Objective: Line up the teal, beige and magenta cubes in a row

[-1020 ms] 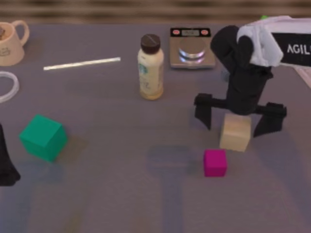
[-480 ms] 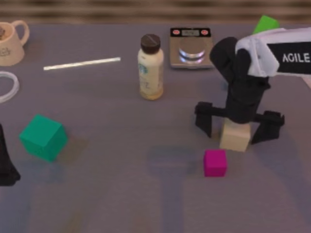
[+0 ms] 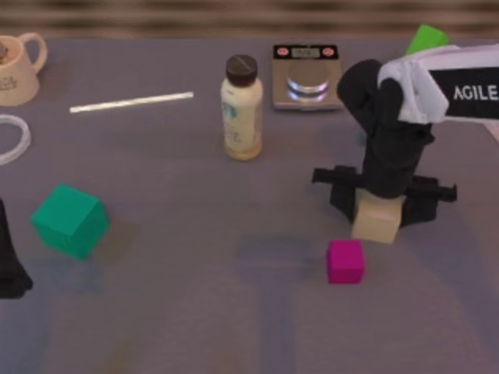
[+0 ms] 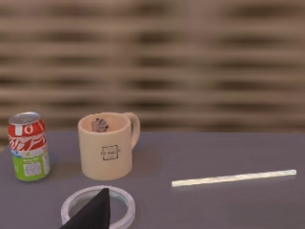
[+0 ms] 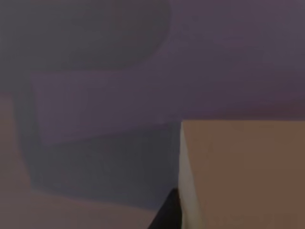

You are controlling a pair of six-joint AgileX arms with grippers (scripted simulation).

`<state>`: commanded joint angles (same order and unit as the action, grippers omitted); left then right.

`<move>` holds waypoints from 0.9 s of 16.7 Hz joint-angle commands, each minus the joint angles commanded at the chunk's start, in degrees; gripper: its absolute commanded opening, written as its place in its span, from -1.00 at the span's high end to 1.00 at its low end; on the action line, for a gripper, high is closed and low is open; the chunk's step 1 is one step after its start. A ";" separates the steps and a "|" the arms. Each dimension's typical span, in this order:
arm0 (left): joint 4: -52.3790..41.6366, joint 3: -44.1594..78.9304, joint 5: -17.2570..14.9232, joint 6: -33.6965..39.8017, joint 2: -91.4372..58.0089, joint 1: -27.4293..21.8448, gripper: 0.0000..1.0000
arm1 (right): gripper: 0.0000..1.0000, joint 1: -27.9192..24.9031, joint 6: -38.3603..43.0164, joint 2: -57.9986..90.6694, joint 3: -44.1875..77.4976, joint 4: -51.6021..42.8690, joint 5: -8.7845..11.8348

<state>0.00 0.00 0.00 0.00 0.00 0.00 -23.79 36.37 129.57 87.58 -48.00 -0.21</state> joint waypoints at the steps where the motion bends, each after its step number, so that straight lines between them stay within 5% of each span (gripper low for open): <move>1: 0.00 0.00 0.00 0.00 0.00 0.00 -1.00 | 0.66 0.00 0.00 0.00 0.00 0.00 0.00; 4: 0.00 0.00 0.00 0.00 0.00 0.00 -1.00 | 1.00 0.00 0.00 0.00 0.00 0.00 0.00; 15: 0.00 0.00 0.00 0.00 0.00 0.00 -1.00 | 1.00 -0.05 -0.25 -1.97 1.54 -2.85 -0.56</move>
<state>0.00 0.00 0.00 0.00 0.00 0.00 -23.84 36.12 127.61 89.12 -50.85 -0.77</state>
